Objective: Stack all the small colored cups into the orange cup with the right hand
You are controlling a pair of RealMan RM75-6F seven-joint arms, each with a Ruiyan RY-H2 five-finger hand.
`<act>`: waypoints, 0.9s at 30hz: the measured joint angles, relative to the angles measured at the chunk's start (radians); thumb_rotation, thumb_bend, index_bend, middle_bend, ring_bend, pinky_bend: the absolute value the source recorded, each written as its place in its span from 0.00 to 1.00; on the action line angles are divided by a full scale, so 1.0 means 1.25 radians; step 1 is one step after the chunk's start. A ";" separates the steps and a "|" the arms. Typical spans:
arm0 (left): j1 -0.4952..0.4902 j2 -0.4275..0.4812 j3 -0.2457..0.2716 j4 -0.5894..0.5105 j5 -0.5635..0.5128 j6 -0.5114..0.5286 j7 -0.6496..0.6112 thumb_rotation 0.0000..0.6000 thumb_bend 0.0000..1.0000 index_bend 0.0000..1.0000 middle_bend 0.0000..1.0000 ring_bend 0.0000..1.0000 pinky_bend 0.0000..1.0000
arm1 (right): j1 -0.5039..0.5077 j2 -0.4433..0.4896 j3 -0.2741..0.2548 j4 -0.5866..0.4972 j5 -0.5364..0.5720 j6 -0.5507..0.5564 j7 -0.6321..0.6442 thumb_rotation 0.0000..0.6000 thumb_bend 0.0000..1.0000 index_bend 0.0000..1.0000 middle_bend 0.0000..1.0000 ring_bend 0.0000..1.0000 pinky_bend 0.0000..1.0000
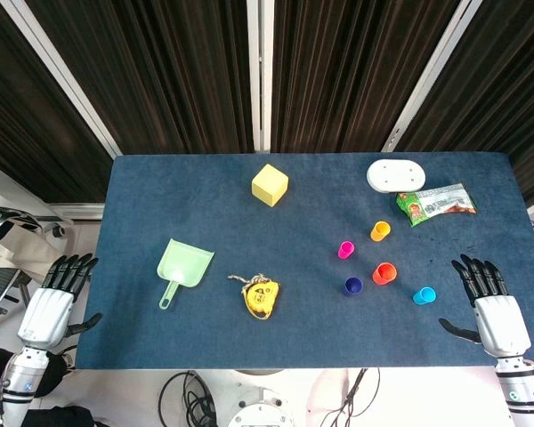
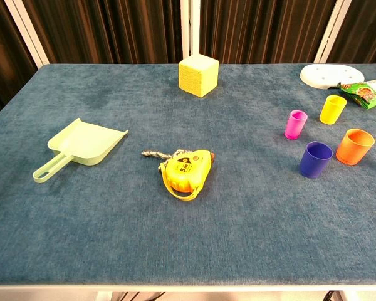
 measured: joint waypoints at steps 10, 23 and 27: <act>0.006 0.001 -0.002 0.002 -0.007 0.007 0.000 1.00 0.15 0.03 0.03 0.00 0.00 | 0.001 -0.001 -0.004 0.006 -0.001 -0.005 0.004 1.00 0.03 0.00 0.00 0.00 0.00; -0.006 -0.007 -0.011 0.011 -0.009 0.000 -0.003 1.00 0.15 0.03 0.03 0.00 0.00 | 0.063 0.061 0.007 -0.105 -0.010 -0.093 -0.196 1.00 0.03 0.00 0.08 0.00 0.00; -0.004 -0.005 -0.009 0.002 -0.006 0.003 0.009 1.00 0.15 0.03 0.03 0.00 0.00 | 0.110 0.076 0.017 -0.163 -0.014 -0.159 -0.294 1.00 0.03 0.00 0.08 0.00 0.00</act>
